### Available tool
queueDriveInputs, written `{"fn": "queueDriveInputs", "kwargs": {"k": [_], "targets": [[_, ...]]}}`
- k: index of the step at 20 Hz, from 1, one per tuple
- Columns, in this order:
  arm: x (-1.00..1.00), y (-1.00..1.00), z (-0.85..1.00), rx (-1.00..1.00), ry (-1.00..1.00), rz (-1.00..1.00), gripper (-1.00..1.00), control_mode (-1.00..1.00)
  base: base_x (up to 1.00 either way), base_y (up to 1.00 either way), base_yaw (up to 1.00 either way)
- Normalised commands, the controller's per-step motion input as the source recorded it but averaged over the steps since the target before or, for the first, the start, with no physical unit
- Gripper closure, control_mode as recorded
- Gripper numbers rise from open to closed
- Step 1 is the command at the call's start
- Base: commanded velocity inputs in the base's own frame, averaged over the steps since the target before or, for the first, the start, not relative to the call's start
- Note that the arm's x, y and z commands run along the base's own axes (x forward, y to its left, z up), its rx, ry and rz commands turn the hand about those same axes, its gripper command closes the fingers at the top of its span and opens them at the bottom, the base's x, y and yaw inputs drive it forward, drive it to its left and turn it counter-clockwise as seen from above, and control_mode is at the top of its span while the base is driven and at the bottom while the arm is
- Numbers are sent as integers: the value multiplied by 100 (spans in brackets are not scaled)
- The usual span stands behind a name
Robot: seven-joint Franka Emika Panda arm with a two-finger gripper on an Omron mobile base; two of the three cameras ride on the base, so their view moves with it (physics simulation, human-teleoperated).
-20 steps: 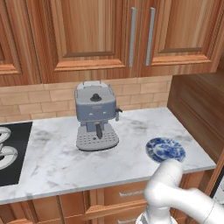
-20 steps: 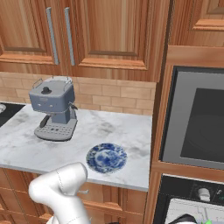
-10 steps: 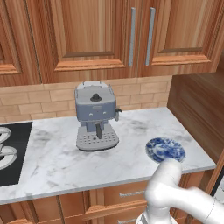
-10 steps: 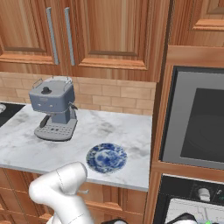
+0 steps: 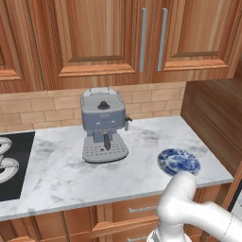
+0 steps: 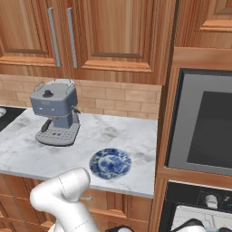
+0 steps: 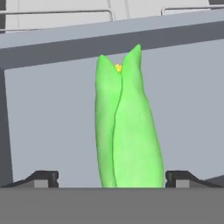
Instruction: Place the corn on the bottom rack of the oven.
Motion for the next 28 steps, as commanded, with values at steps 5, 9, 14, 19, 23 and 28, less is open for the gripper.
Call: {"fn": "queueDriveInputs", "kwargs": {"k": [5,9,14,19,23,28], "targets": [[-18,-10,19,4,0,0,-100,-100,0,0,0],[-56,0,52,7,0,0,-100,-100,0,0,0],[-74,33,66,4,-1,0,-100,-100,0,0,0],[-71,91,58,1,-6,0,-100,-100,0,0,0],[-51,100,63,0,-7,0,-100,-100,0,0,0],[-35,100,48,-2,-5,0,-100,-100,0,0,0]]}}
